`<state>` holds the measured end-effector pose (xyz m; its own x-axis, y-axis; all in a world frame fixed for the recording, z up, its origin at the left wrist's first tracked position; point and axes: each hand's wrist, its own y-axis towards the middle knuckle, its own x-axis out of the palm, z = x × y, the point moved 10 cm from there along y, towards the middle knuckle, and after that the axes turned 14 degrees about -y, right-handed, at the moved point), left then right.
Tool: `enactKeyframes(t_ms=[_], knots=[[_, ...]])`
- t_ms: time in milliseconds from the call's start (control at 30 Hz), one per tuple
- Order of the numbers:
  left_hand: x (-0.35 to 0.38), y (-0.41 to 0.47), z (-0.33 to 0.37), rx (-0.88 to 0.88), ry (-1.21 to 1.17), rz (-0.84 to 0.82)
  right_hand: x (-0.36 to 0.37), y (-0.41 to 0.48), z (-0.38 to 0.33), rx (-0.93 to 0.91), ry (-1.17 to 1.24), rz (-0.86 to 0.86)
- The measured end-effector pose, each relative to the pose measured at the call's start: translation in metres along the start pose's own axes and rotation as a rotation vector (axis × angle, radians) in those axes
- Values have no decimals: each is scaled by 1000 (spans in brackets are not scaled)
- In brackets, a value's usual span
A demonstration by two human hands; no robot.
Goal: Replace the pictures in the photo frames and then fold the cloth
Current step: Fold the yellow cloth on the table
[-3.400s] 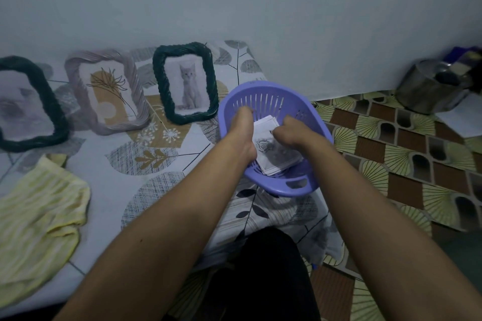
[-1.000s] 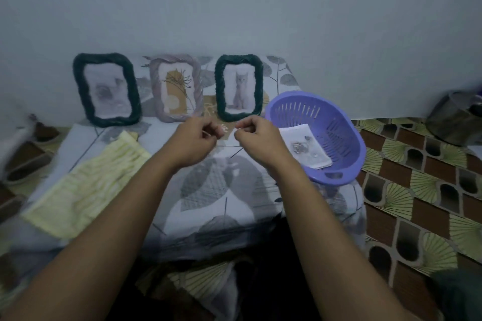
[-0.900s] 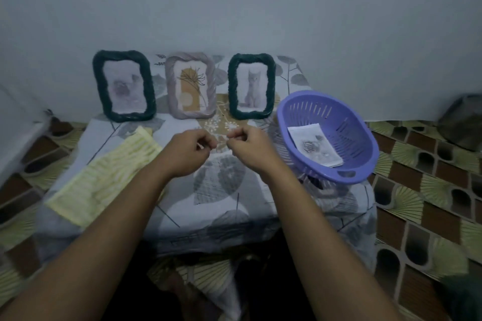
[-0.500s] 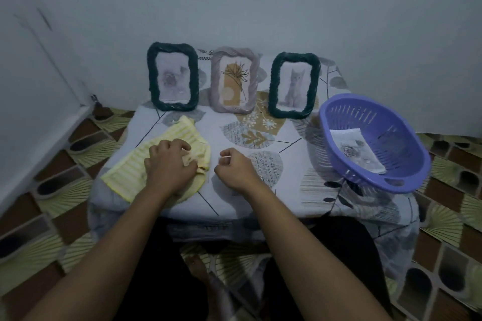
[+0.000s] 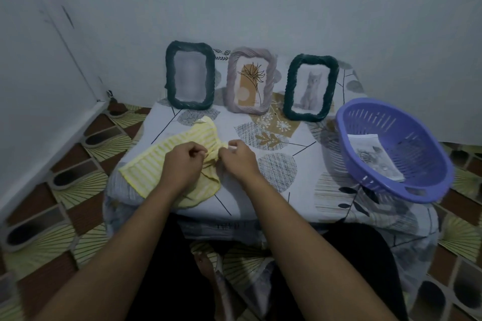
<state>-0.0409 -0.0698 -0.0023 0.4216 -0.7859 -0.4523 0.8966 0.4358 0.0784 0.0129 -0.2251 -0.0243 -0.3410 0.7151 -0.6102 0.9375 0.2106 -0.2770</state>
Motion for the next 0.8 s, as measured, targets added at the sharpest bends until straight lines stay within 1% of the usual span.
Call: enactKeyframes(t_ms=[100,167,300,367,400,500,567,600,667,733,800], knots=[[1,-3,7,13,-156,7,-9,7,7,29,177,39],[6,-3,11,21,-245,-23,-18,11,10,22,261,40],[21,-2,18,-35,-438,-120,-54,6,14,32,306,79],[26,0,18,-70,-510,-131,-74,6,22,61,304,118],[27,2,17,-72,-500,-117,-82,7,27,74,284,139],[23,8,14,-38,-314,-42,-104,9,45,109,210,228],[22,14,8,-39,-76,-17,-117,7,56,130,167,288],[25,16,3,-61,58,-44,-122,6,60,143,150,309],[34,16,-5,-97,285,-152,-131,5,74,181,119,352],[42,14,-10,-61,452,-237,-139,4,88,217,121,411],[41,13,-13,-21,567,-226,-145,2,99,241,127,470]])
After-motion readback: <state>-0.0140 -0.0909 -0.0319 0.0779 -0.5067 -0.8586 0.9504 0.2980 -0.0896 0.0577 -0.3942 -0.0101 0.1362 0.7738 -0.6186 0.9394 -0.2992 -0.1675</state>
